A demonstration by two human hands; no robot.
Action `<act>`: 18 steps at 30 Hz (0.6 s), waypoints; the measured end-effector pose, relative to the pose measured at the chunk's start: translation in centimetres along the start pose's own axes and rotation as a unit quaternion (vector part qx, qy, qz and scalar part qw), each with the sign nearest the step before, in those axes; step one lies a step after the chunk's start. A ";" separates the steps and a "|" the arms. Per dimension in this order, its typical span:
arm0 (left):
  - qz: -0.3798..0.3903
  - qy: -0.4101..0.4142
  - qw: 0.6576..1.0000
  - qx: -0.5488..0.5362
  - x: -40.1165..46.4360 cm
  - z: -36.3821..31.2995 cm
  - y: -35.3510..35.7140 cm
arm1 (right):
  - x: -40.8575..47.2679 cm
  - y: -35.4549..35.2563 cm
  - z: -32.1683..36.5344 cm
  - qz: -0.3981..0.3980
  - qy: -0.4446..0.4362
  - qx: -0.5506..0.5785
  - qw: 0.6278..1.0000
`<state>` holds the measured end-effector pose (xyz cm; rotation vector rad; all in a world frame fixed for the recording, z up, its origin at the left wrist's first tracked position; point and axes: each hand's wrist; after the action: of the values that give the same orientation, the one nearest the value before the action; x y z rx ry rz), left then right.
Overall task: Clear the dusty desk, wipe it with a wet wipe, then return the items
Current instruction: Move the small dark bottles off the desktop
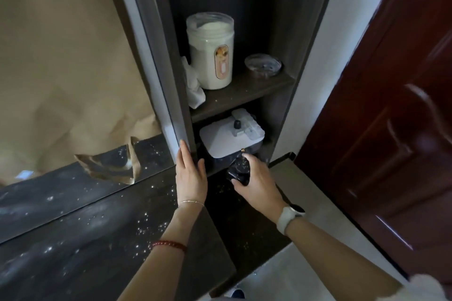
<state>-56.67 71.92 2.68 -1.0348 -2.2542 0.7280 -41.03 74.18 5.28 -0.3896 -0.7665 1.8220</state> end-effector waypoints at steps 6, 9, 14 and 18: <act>-0.021 0.001 1.000 -0.011 0.6 0.4 0.2 | 6.3 2.3 0.4 0.023 -0.051 -0.076 0.996; -0.031 -0.005 0.999 -0.017 0.6 0.7 0.4 | 8.2 2.9 -0.1 0.044 -0.064 -0.102 0.992; -0.049 -0.003 0.999 -0.020 0.6 0.9 0.7 | 10.2 2.8 -0.4 0.072 -0.108 -0.132 0.983; -0.058 0.000 0.998 -0.025 0.5 0.7 0.8 | 9.3 2.5 -1.3 -0.002 -0.228 -0.188 0.955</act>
<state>-57.04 72.62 1.74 -0.9180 -2.3217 0.6241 -45.52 82.58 3.53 -0.2055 -1.4446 1.7809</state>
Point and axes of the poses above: each hand's wrist, its own x-axis towards the middle knuckle, its own y-axis out of the palm, z = x × y, and after that the axes turned 5 degrees about x, right-handed
